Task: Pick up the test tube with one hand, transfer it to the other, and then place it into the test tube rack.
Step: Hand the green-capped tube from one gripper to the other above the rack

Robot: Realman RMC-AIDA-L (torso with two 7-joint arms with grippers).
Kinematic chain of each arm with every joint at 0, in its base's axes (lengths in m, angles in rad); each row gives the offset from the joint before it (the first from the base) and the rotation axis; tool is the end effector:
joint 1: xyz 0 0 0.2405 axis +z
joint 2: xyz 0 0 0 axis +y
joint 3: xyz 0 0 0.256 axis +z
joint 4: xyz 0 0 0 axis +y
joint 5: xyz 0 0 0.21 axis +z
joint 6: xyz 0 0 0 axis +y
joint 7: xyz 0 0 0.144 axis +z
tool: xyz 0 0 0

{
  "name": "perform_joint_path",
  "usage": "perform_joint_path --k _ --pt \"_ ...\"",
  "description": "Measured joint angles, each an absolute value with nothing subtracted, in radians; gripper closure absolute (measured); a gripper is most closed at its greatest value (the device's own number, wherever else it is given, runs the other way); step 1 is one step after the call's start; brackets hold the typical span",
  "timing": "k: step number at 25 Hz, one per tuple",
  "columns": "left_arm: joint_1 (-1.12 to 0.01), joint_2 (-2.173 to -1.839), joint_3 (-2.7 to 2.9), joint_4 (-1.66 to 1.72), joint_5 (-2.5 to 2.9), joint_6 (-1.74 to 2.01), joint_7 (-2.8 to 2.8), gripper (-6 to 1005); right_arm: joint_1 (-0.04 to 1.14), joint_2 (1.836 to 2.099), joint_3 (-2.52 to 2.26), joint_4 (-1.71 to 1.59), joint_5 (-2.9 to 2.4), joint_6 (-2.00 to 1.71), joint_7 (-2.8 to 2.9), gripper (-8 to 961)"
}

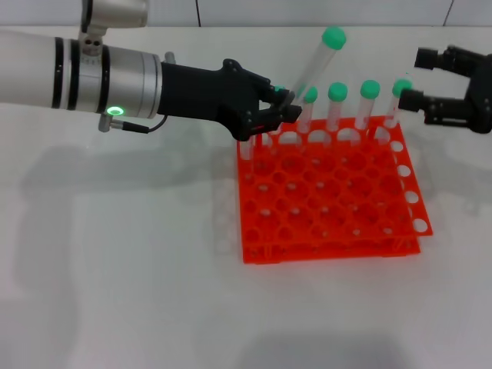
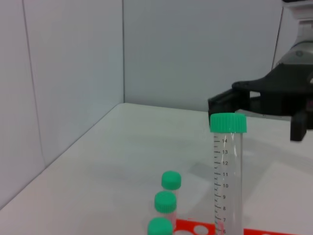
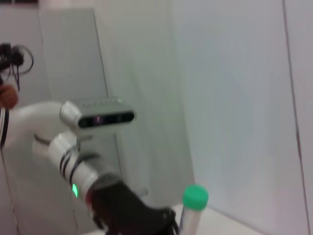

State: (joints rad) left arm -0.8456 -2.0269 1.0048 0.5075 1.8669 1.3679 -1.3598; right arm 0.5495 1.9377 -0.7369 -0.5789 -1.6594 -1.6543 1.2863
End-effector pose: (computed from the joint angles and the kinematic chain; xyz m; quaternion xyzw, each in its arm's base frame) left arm -0.1632 0.3953 -0.0367 -0.9772 -0.0774 -0.1835 0.0737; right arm 0.2444 0.3508 0.0646 -0.9115 0.1335 0.3489 0.1718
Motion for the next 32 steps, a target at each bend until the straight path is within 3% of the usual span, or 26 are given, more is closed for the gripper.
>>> perform_joint_path --k 9,15,21,32 --pt "-0.853 -2.038 1.005 0.506 1.872 1.364 -1.364 795 0.555 1.948 -0.736 -0.442 -1.460 -1.677 1.298 84" --pt "-0.849 -2.043 1.007 0.506 1.874 1.361 -1.356 786 0.566 2.015 -0.740 -0.377 -1.438 -1.668 1.122 83" --pt "-0.851 -2.050 1.020 0.506 1.878 1.359 -1.353 778 0.632 2.019 -0.747 -0.208 -1.411 -1.641 0.993 84" --pt "-0.845 -2.057 1.020 0.507 1.879 1.358 -1.340 763 0.651 2.027 -0.744 -0.158 -1.409 -1.615 0.950 85"
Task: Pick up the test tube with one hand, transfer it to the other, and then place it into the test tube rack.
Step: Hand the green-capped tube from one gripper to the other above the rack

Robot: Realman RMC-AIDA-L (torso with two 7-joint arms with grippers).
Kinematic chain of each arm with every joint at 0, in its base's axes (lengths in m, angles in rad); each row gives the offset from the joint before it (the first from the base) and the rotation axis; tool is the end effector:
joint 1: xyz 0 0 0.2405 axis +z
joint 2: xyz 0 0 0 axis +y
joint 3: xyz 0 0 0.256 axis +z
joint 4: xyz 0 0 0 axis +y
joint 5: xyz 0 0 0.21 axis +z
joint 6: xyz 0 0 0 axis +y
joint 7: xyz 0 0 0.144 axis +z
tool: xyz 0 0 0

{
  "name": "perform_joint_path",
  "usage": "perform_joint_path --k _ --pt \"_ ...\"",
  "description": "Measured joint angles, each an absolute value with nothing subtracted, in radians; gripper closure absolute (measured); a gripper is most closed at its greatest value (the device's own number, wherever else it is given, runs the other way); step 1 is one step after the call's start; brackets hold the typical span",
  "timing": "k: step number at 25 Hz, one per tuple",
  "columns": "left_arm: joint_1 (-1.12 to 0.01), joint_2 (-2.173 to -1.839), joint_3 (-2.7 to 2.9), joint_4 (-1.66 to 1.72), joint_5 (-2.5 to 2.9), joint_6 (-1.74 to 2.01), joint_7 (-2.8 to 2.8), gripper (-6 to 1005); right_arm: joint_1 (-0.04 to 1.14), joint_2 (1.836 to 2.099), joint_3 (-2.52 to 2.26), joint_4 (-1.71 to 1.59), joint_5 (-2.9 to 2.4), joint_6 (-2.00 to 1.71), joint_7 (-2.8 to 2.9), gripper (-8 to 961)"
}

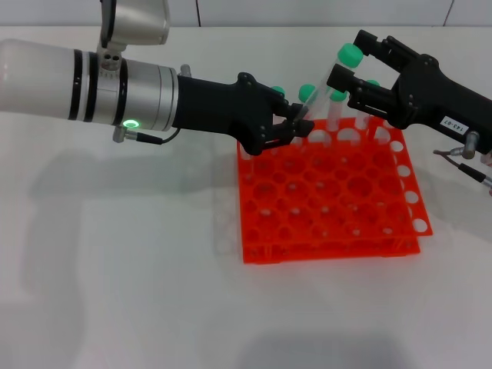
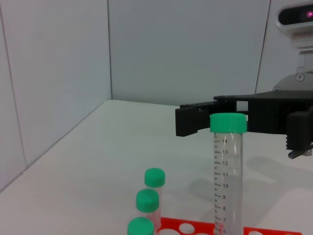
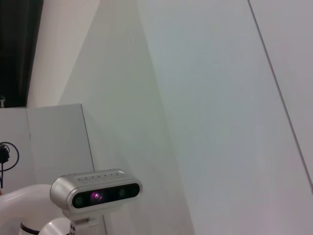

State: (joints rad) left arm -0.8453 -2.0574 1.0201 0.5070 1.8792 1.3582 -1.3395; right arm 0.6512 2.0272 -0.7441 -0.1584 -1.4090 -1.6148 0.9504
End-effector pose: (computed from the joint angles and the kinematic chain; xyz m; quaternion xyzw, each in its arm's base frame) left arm -0.1599 0.3880 -0.0515 -0.9795 -0.0675 -0.1797 0.0619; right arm 0.2183 0.3446 -0.0093 -0.8435 0.1510 0.4771 0.1948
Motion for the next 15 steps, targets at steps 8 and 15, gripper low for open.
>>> perform_joint_path --k 8,15 --pt "-0.844 -2.060 1.020 0.506 1.879 1.359 -1.339 752 0.652 2.028 -0.741 -0.157 -1.407 -1.616 0.954 99" --pt "-0.845 -2.062 1.020 0.510 1.879 1.360 -1.340 742 0.654 2.028 -0.746 -0.156 -1.405 -1.614 0.958 300"
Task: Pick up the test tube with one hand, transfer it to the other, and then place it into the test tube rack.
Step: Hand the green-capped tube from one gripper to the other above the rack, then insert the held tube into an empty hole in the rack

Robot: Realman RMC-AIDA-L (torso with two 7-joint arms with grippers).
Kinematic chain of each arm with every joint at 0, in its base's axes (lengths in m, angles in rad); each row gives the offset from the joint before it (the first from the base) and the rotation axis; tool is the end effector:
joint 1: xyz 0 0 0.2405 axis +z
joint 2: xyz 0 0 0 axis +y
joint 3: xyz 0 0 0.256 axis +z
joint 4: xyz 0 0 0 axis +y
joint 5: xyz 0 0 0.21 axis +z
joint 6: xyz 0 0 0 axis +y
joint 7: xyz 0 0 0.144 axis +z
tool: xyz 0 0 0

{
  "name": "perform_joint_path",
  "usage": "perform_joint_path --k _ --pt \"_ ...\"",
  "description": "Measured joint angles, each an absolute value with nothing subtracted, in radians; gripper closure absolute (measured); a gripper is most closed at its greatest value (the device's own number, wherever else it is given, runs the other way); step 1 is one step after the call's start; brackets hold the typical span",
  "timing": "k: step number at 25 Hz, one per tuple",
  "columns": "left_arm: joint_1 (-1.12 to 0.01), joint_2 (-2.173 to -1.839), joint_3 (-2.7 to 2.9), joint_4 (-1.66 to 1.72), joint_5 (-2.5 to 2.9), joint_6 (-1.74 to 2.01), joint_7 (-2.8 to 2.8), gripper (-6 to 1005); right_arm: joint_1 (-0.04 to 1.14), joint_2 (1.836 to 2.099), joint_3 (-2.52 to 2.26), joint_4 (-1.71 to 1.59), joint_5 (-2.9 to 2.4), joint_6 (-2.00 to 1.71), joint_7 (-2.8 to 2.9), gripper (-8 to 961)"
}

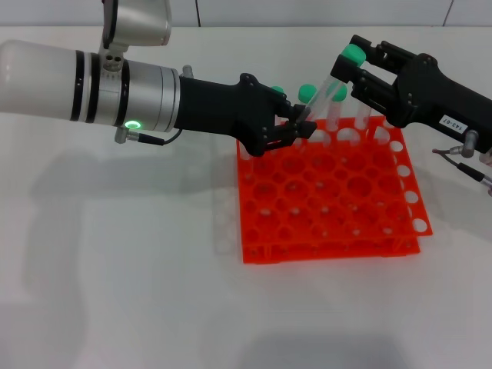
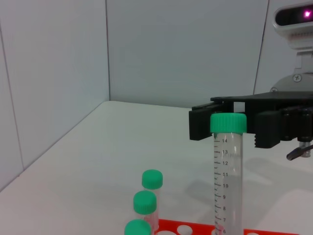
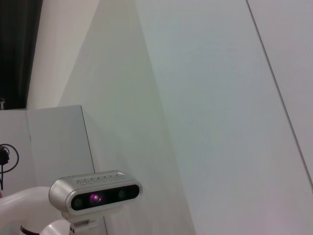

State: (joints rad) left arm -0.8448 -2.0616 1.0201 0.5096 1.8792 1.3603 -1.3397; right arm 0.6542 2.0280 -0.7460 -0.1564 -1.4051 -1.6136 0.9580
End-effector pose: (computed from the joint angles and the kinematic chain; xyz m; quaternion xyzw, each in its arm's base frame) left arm -0.1587 0.3870 -0.0528 -0.9793 -0.0669 -0.1813 0.0600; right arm 0.2173 0.3451 -0.0098 -0.8425 0.1544 0.4788 0.1926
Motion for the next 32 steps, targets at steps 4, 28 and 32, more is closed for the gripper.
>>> perform_joint_path --k 4,28,32 --pt "-0.845 -2.062 1.020 0.510 1.879 1.362 -1.340 736 0.657 2.028 -0.743 -0.156 -1.405 -1.610 0.960 426" --pt "-0.805 -2.078 1.034 0.656 1.912 1.363 -1.530 703 0.661 2.025 -0.739 -0.162 -1.394 -1.604 0.975 689" --pt "-0.771 -2.078 1.036 0.732 1.925 1.376 -1.614 641 0.661 2.023 -0.740 -0.165 -1.394 -1.605 0.977 687"
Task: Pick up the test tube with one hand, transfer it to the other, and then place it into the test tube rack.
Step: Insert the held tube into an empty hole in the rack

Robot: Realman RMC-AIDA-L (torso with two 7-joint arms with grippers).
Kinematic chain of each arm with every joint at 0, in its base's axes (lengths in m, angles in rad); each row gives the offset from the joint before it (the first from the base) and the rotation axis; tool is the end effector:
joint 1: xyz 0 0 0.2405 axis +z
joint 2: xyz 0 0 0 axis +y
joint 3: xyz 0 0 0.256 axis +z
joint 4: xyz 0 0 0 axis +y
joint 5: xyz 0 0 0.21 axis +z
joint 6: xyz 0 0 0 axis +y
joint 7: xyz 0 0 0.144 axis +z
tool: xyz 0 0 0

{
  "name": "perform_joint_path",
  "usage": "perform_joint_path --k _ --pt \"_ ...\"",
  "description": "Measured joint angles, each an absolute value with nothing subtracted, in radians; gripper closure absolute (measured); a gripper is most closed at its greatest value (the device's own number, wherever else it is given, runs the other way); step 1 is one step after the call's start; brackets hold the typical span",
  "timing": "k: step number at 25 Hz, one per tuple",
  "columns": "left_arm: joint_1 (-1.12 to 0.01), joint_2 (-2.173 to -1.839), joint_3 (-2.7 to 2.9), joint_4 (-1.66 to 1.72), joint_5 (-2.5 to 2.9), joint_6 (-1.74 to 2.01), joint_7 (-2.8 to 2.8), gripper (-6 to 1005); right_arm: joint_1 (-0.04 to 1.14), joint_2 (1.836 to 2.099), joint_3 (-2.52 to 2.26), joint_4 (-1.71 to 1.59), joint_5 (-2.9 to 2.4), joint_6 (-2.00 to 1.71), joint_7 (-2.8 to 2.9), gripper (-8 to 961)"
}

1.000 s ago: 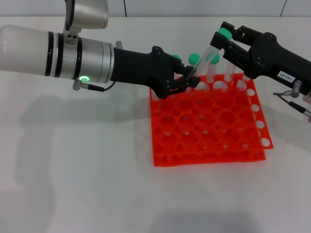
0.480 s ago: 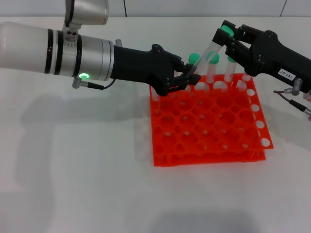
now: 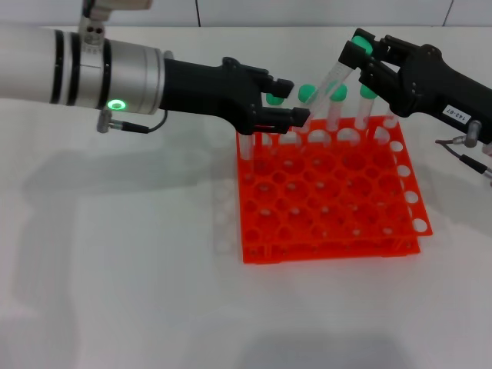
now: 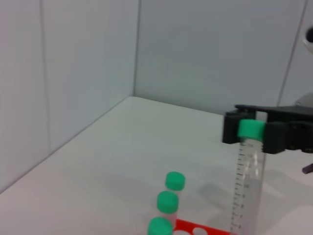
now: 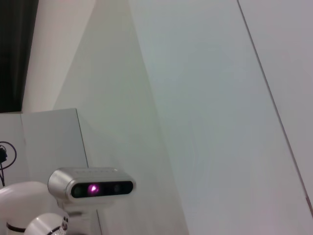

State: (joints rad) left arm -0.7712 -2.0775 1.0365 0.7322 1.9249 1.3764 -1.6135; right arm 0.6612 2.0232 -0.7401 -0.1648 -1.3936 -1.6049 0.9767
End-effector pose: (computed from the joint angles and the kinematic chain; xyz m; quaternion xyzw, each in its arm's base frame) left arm -0.1534 0.3903 -0.0306 -0.9725 -0.1346 -0.1738 0.0770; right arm 0.2158 0.3506 -0.0050 -0.8391 0.1574 0.4817 0.1978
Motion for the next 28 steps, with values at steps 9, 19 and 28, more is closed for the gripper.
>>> perform_joint_path --k 9,19,28 --pt "-0.553 -2.082 1.043 1.058 1.908 1.504 -1.751 341 0.662 2.017 -0.747 -0.180 -1.395 -1.598 0.986 682" --pt "-0.158 -2.084 1.068 1.239 1.682 1.510 -1.554 110 0.673 2.015 -0.793 -0.233 -1.405 -1.561 0.987 676" --pt "-0.046 -2.086 1.052 1.054 1.653 1.504 -1.338 110 0.694 2.017 -0.893 -0.282 -1.405 -1.489 0.986 671"
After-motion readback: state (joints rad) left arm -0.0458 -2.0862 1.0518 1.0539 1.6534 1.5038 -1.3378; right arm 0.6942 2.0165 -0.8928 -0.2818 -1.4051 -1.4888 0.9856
